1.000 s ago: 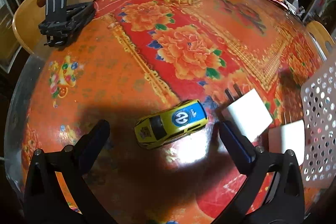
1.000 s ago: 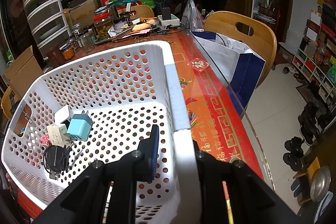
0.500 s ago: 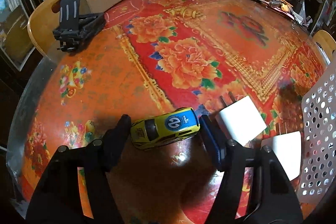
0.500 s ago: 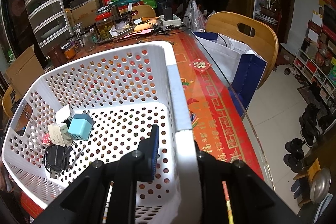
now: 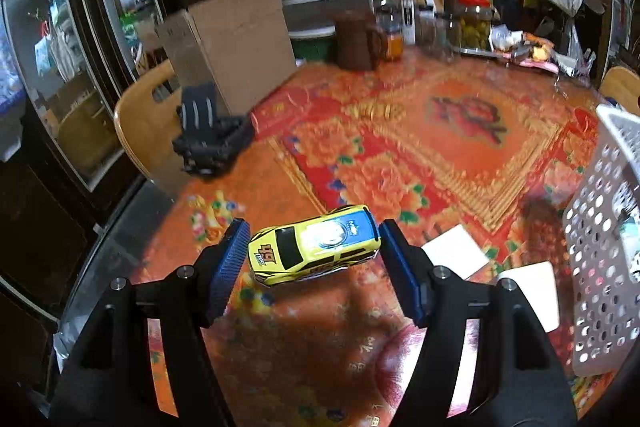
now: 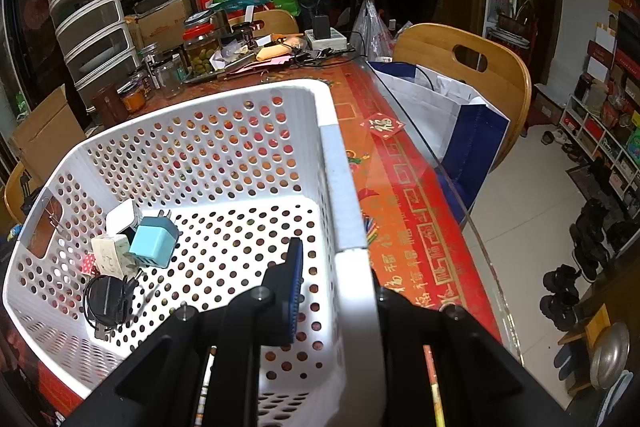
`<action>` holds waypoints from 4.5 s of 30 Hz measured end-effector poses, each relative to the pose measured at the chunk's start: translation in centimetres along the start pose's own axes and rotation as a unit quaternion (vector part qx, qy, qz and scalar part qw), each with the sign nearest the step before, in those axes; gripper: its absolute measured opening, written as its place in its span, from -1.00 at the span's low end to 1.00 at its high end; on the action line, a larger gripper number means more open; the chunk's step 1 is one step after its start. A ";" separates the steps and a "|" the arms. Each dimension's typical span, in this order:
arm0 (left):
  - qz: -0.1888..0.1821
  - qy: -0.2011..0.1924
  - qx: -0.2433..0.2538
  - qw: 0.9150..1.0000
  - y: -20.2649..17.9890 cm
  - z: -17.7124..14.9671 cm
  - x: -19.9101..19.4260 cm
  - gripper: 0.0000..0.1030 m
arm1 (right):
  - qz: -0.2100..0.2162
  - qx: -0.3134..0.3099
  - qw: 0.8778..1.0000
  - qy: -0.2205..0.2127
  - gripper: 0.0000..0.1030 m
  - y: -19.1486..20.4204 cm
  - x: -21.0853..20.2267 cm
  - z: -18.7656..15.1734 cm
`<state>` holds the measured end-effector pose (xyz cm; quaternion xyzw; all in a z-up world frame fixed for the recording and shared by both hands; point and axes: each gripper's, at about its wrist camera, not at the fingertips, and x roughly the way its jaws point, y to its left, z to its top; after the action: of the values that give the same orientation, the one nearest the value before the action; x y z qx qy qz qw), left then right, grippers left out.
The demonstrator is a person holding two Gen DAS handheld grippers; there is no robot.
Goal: Organize rigid objects
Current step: 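Carry the yellow toy car into the basket and open the left gripper, then grasp the white plug adapter with the left gripper, then carry the white plug adapter into the basket and release it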
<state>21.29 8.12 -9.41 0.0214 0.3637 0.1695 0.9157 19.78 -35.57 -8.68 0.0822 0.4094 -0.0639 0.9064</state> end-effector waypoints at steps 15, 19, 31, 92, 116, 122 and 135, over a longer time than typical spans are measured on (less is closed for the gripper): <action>-0.087 -0.066 0.101 0.989 -7.9 4.0 -11.7 0.25 | 0.000 0.000 1.000 -0.001 -0.69 0.0 0.0 0.0; -0.106 -0.079 0.154 0.979 -12.7 4.2 -14.1 0.25 | 0.000 0.000 1.000 0.000 -0.69 0.0 0.0 0.0; -0.103 -0.008 0.304 0.947 -27.4 4.5 -11.8 0.26 | 0.002 -0.002 1.000 0.000 -0.68 0.2 -0.1 0.1; -0.155 0.206 0.006 0.966 -5.9 0.2 9.4 0.62 | -0.007 -0.010 1.000 0.013 -0.65 0.2 0.1 0.2; -0.126 0.089 0.003 0.988 -3.3 0.9 4.1 0.05 | -0.005 -0.010 1.000 0.012 -0.65 0.2 0.1 0.3; -0.085 0.034 0.008 0.996 -1.5 2.2 0.1 0.05 | -0.004 -0.012 1.000 0.013 -0.65 0.2 0.0 0.4; -0.104 -0.071 0.064 0.990 -4.8 5.3 -12.5 0.06 | 0.003 -0.016 1.000 0.010 -0.65 0.3 0.1 0.2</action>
<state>17.85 -0.02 1.92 0.0536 0.3084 0.0483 0.9485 20.10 -35.32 -8.58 0.0693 0.4190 -0.0536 0.9037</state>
